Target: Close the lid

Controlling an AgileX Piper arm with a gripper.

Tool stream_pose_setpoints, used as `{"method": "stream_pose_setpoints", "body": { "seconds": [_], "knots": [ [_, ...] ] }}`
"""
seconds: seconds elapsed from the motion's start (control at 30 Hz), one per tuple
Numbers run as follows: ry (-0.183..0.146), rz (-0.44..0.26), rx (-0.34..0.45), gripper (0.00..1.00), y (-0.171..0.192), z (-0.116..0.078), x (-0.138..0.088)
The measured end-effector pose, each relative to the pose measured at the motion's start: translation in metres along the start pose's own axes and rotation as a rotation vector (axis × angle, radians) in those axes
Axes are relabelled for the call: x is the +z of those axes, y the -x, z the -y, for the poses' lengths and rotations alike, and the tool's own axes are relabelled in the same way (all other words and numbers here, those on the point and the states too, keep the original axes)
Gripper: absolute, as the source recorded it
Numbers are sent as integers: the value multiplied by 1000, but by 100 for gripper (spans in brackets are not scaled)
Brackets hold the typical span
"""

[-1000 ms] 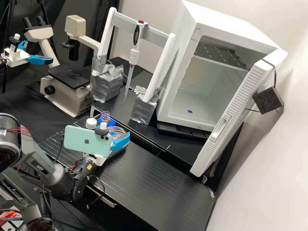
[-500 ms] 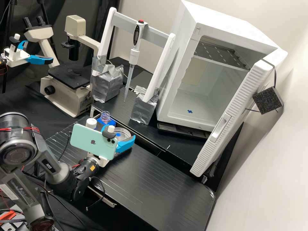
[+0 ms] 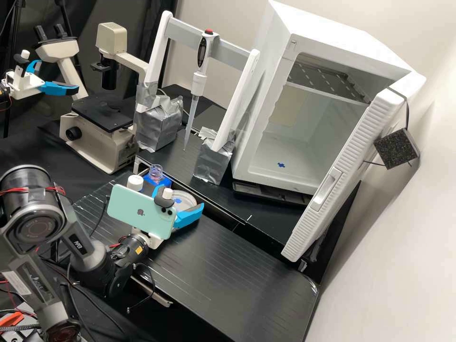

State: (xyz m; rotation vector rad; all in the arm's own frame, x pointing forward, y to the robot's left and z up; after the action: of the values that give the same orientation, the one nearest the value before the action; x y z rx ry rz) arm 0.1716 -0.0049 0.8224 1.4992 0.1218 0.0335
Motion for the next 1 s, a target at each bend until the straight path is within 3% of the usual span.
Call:
{"method": "stream_pose_setpoints", "body": {
  "seconds": [0.33, 0.53, 0.63, 0.8, 0.97, 1.0],
  "knots": [
    [18, 17, 34, 100, 7, -9, 2],
    [1, -2, 97, 100, 20, -23, -6],
    [-13, -50, 141, 100, 25, -29, -18],
    [-9, -151, 184, 100, 33, -33, -39],
    [-59, -241, 268, 100, 28, -33, -55],
    [-84, -241, 288, 100, 26, -33, -56]
  ]
}}
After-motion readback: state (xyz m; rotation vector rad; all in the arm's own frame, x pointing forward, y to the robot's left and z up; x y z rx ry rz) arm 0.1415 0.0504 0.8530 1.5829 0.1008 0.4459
